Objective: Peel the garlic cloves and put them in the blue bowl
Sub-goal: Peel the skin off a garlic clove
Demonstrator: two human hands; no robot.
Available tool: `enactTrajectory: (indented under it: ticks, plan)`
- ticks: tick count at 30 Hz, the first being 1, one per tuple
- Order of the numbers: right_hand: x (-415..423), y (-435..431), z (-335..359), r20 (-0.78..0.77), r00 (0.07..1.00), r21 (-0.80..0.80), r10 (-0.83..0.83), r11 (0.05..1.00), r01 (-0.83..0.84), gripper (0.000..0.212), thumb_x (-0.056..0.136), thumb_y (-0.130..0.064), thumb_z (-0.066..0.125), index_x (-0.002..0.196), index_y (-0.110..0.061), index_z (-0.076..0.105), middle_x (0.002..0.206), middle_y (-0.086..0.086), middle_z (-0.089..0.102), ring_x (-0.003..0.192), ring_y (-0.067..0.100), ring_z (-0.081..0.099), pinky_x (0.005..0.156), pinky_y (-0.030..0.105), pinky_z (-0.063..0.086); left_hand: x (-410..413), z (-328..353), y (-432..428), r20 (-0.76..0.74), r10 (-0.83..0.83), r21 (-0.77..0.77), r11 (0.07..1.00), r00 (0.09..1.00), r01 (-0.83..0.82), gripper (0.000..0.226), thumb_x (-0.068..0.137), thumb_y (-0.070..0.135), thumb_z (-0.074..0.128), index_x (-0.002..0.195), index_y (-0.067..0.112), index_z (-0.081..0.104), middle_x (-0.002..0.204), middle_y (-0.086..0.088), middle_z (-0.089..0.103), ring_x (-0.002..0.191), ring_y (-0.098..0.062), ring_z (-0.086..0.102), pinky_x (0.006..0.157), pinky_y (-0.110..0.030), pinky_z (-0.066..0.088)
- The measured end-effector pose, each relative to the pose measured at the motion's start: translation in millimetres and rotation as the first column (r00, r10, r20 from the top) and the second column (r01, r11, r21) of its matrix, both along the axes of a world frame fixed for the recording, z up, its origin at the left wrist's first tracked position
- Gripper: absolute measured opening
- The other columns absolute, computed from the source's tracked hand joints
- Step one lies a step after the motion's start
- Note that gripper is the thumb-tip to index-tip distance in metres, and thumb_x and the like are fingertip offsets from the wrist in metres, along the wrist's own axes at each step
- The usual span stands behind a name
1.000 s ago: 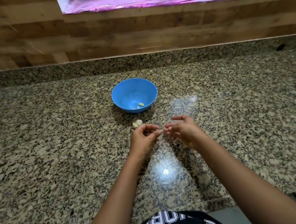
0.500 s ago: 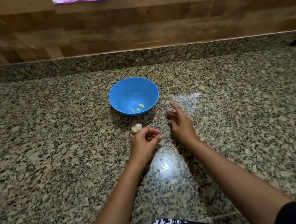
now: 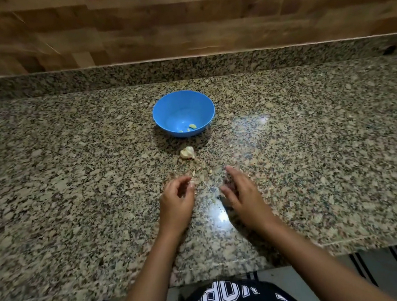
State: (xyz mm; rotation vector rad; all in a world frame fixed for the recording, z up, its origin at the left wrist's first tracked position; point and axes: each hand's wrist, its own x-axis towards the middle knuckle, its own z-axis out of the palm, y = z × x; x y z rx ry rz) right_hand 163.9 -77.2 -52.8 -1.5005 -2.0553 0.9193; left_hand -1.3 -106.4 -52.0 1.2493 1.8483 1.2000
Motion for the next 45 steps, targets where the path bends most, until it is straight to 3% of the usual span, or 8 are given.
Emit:
enactTrajectory:
  ticks: [5, 12, 16, 21, 24, 29, 38, 45]
  plan:
    - [-21.3, -0.9, -8.8, 0.465, 0.866, 0.010, 0.183, 0.977, -0.211, 0.077, 0.093, -0.058, 0.022, 0.149, -0.016, -0.012, 0.155, 0.002, -0.018, 0.144, 0.017, -0.013, 0.115, 0.031, -0.009, 1.6, -2.9, -10.4, -0.042, -0.031, 0.007, 0.999, 0.999, 0.031, 0.033, 0.096, 0.023, 0.047, 0.129, 0.019, 0.054, 0.121, -0.004, 0.060, 0.104, -0.028, 0.059, 0.086, -0.042, 0.053]
    - [-29.0, 13.5, 11.6, 0.118, 0.983, -0.089, 0.137, 0.988, -0.127, 0.045, 0.100, -0.036, 0.033, 0.142, -0.021, 0.037, 0.149, 0.003, 0.033, 0.137, 0.017, 0.028, 0.115, 0.036, 0.023, 1.8, -2.5, -16.1, -0.137, -0.129, -0.013, 0.992, 0.982, 0.128, 0.037, 0.099, 0.022, 0.043, 0.133, 0.012, 0.050, 0.133, -0.004, 0.052, 0.119, -0.019, 0.052, 0.098, -0.029, 0.044]
    - [-13.2, -7.6, 17.2, 0.289, 0.928, 0.078, 0.237, 0.960, -0.269, 0.036, 0.095, -0.016, 0.048, 0.130, -0.011, 0.053, 0.132, 0.005, 0.050, 0.121, 0.018, 0.043, 0.108, 0.028, 0.032, 7.8, -8.0, -24.8, -0.272, -0.216, -0.072, 0.976, 0.938, 0.203, 0.044, 0.100, 0.029, 0.037, 0.142, 0.014, 0.038, 0.147, -0.002, 0.038, 0.136, -0.015, 0.033, 0.108, -0.024, 0.026]
    - [-5.1, -7.3, 12.6, 0.319, 0.920, 0.144, 0.227, 0.948, -0.284, 0.020, 0.086, -0.016, 0.061, 0.103, -0.007, 0.067, 0.106, 0.003, 0.063, 0.100, 0.015, 0.049, 0.092, 0.024, 0.042, 11.8, -17.9, -31.0, -0.587, -0.455, -0.385, 0.885, 0.670, 0.263, 0.087, 0.084, 0.071, 0.010, 0.148, 0.017, -0.012, 0.155, 0.001, -0.017, 0.144, -0.015, -0.012, 0.114, -0.032, -0.009]
    - [-2.7, 1.4, 14.0, 0.234, 0.970, 0.149, 0.059, 0.984, -0.096, 0.017, 0.083, -0.008, 0.063, 0.099, -0.007, 0.069, 0.100, 0.003, 0.063, 0.093, 0.012, 0.048, 0.081, 0.016, 0.034, 16.6, -21.0, -23.7, -0.664, -0.516, -0.457, 0.853, 0.541, 0.252, 0.100, 0.076, 0.081, 0.002, 0.143, 0.012, -0.023, 0.149, -0.005, -0.029, 0.141, -0.019, -0.023, 0.113, -0.034, -0.014]
    - [-0.3, 10.2, 18.5, 0.094, 0.984, 0.109, -0.152, 0.984, 0.142, 0.018, 0.087, -0.004, 0.061, 0.102, -0.005, 0.070, 0.098, 0.006, 0.067, 0.085, 0.008, 0.054, 0.078, 0.010, 0.037, 26.5, -21.8, 8.0, -0.675, -0.503, -0.457, 0.859, 0.540, 0.230, 0.093, 0.084, 0.073, 0.003, 0.147, 0.007, -0.018, 0.155, -0.010, -0.020, 0.143, -0.021, -0.019, 0.117, -0.036, -0.008]
    - [4.1, 6.3, 22.6, 0.064, 0.977, 0.081, -0.206, 0.976, 0.200, 0.021, 0.088, 0.001, 0.056, 0.102, -0.005, 0.070, 0.098, 0.008, 0.068, 0.088, 0.014, 0.060, 0.087, 0.021, 0.049, 32.2, -20.1, 40.9, -0.686, -0.476, -0.411, 0.878, 0.550, 0.247, 0.082, 0.093, 0.063, 0.014, 0.149, 0.007, -0.008, 0.158, -0.011, -0.008, 0.146, -0.023, -0.008, 0.116, -0.035, -0.005]
    - [12.8, 6.9, 26.1, -0.074, 0.954, -0.063, -0.290, 0.956, 0.286, 0.022, 0.088, 0.004, 0.054, 0.104, -0.005, 0.068, 0.105, 0.007, 0.068, 0.087, 0.008, 0.060, 0.069, 0.003, 0.043, 42.2, -21.5, 27.8, -0.697, -0.499, -0.348, 0.863, 0.514, 0.366, 0.063, 0.100, 0.047, 0.017, 0.151, 0.011, 0.006, 0.159, -0.007, 0.004, 0.146, -0.020, 0.002, 0.115, -0.030, -0.003]
